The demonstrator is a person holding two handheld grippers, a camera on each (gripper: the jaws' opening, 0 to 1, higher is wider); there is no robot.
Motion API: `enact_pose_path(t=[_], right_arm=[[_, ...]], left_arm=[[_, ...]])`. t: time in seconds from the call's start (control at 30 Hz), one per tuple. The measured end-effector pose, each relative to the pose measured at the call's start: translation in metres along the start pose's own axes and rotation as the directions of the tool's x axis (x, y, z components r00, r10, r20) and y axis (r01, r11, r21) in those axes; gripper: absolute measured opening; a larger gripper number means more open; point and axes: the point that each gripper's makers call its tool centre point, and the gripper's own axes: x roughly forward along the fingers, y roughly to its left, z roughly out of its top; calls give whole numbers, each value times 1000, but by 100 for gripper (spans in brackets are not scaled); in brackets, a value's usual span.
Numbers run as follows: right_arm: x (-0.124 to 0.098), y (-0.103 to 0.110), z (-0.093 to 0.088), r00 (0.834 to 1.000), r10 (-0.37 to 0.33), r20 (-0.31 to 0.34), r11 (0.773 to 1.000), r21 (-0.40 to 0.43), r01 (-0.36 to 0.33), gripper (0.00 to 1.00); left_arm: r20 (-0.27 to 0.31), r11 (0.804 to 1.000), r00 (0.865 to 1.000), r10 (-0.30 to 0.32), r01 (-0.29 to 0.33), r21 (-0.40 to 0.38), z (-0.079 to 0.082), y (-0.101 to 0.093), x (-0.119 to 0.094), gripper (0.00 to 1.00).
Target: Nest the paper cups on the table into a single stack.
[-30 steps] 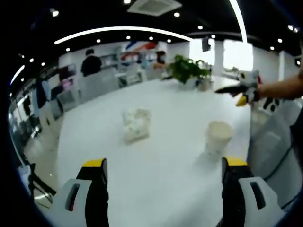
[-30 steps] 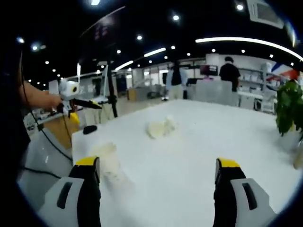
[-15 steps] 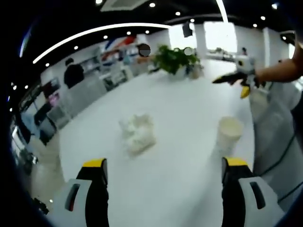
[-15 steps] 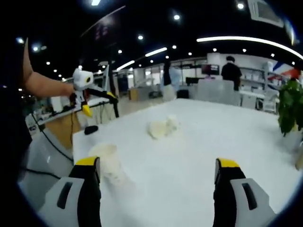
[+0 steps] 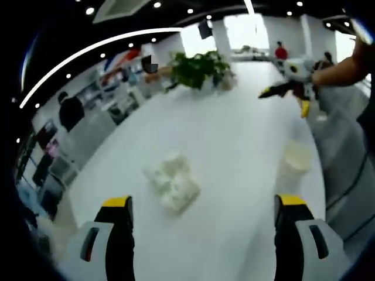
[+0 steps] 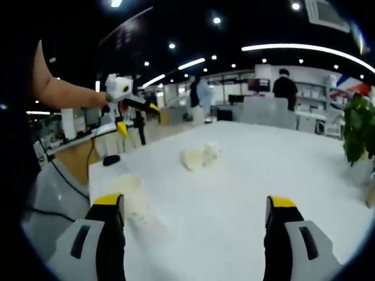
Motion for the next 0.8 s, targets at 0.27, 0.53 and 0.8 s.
enact_pose_path(t=[0.27,0.53,0.8], right_arm=[[-4,-7,-7,1000,-14,-8,1000,2,14,99],[-5,-17,-12,1000,-29,-7,999,20,30,98],[-5,-17,-18,999,-32,-9,999,37,32,98]], left_arm=[[-43,990,997,-70,75,118,19,14,24,98],[-86,975,989,-121,134,175,26,27,48,94],[-163,949,973,-161,198,245,1,28,90,87]])
